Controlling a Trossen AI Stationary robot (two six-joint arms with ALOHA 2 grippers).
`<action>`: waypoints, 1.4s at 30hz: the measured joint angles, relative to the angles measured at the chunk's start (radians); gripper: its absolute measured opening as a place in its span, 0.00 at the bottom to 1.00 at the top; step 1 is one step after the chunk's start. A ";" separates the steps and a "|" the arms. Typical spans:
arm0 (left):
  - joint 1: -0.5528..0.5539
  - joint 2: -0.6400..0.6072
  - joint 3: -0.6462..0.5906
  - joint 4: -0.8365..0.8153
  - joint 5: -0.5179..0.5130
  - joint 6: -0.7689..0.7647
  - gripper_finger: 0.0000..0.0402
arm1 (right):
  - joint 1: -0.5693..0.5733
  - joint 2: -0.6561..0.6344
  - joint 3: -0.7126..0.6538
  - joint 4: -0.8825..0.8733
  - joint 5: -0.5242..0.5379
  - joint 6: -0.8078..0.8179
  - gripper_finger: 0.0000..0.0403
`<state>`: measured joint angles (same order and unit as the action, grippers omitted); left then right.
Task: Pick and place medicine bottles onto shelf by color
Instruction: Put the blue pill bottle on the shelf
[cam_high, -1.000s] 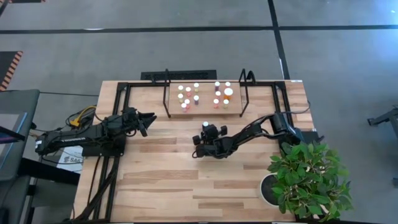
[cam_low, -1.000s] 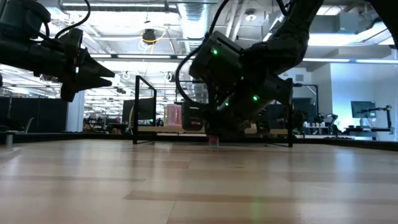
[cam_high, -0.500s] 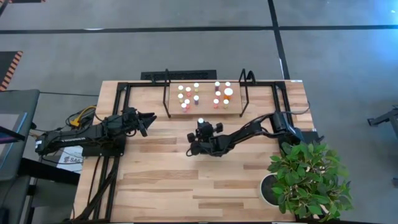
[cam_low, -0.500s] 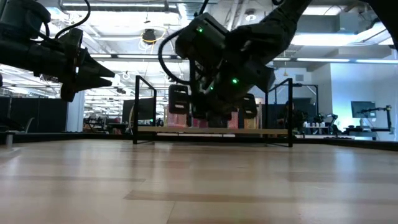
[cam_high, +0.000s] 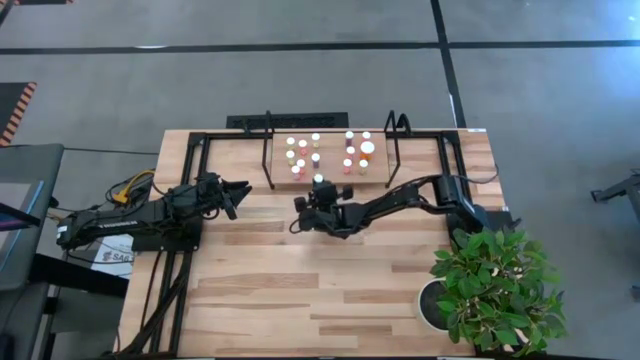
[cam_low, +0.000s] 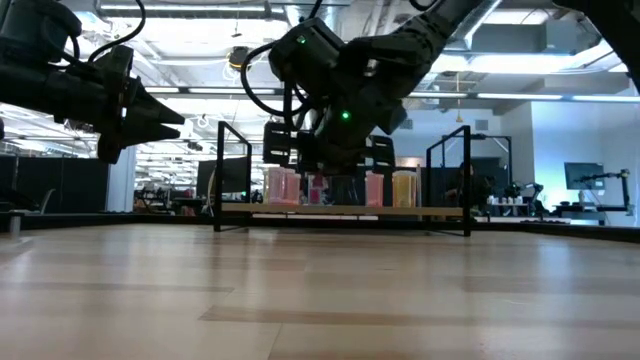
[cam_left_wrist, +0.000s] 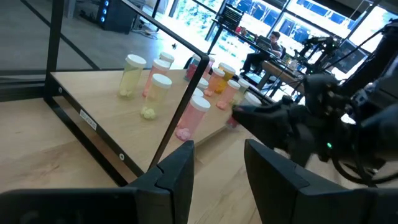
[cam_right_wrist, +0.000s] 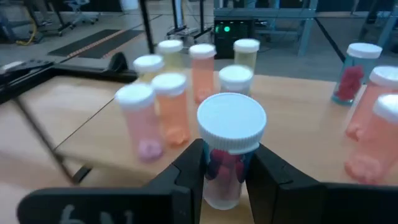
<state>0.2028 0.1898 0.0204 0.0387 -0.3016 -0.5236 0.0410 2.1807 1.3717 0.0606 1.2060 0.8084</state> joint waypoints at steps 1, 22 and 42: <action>0.000 0.000 0.000 0.000 0.000 0.000 0.32 | -0.008 0.000 0.003 0.000 0.000 0.000 0.25; 0.000 0.000 0.000 0.000 0.000 0.000 0.32 | -0.114 0.000 0.006 0.000 -0.106 -0.024 0.25; 0.000 0.000 0.000 0.000 0.000 0.000 0.32 | -0.152 -0.002 0.006 -0.053 -0.215 0.056 0.25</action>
<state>0.2029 0.1897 0.0204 0.0385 -0.3016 -0.5236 -0.1111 2.1788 1.3773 0.0078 0.9909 0.8646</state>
